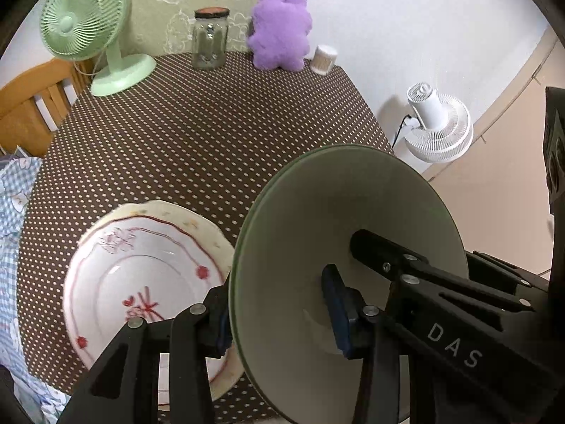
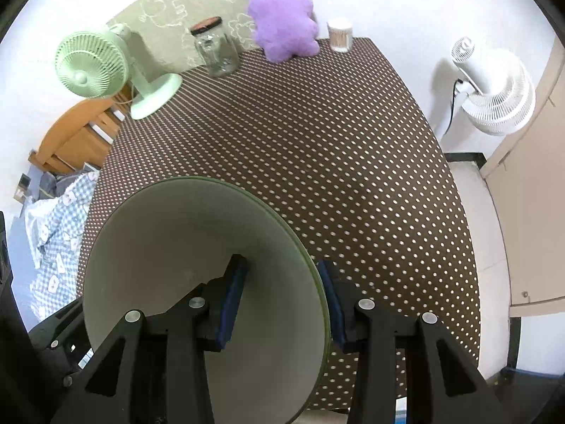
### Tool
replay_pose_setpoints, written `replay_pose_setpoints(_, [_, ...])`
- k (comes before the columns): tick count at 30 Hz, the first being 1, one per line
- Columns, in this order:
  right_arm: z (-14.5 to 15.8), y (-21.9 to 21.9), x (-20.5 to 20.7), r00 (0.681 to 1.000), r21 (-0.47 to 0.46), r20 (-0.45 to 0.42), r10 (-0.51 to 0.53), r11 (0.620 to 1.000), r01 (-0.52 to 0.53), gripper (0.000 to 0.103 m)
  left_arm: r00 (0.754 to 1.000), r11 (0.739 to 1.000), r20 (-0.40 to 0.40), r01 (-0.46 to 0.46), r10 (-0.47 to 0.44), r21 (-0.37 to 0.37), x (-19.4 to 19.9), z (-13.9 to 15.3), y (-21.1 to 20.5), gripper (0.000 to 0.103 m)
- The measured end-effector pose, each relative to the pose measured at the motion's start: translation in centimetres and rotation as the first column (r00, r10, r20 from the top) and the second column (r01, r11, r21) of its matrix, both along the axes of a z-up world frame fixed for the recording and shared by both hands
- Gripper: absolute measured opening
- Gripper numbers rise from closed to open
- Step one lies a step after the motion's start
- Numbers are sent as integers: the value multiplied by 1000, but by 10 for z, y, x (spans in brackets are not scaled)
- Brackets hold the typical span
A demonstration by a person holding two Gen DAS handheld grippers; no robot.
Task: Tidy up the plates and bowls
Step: 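Lower the grey bowl onto the floral plate stack with the right gripper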
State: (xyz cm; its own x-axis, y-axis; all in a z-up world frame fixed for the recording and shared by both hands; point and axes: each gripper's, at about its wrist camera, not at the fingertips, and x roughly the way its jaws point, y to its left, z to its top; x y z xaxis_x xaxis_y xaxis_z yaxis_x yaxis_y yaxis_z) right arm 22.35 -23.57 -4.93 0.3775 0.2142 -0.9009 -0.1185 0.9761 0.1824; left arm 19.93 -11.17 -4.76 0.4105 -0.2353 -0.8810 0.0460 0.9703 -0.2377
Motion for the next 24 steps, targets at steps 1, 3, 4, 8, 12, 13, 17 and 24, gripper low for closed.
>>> replay_pose_setpoints(1, [2,5,0,1000,-1,4,2,1000,-2,45,1000,1000,3,-3,3,-1,-1,2,5,42])
replay_pose_setpoints(3, [5,14,-2,1000,-3,11,6,1000,-6,46,1000,1000,8,-6,6,-2,-2,4,15,42])
replay_pose_setpoints(4, [7,21,-2,1000,-5,13,8,1000,-8,46,1000,1000,9,-7,7,-2,-3,4,19,42])
replay_pose_setpoints(8, [8,41,-5,1000,-7,14,14,1000,-14,45,1000,1000,11,-12,12,2,-5,5,39,42])
replay_pose_setpoints(12, [7,63,-8,1000,-12,7,17,1000,-17,45,1000,1000,2,-16,16,0,-10,3,60,42])
replay_pose_setpoints(13, [6,68,-8,1000,-13,4,18,1000,-18,45,1000,1000,-1,-18,18,-1,-10,2,66,42])
replay_pose_setpoints(17, [4,86,-9,1000,-15,-4,21,1000,-21,45,1000,1000,-9,-22,22,-4,-13,-1,83,42])
replay_pose_setpoints(24, [-7,118,-10,999,-20,-30,27,999,-27,45,999,999,-40,-34,34,-13,-18,-12,112,42])
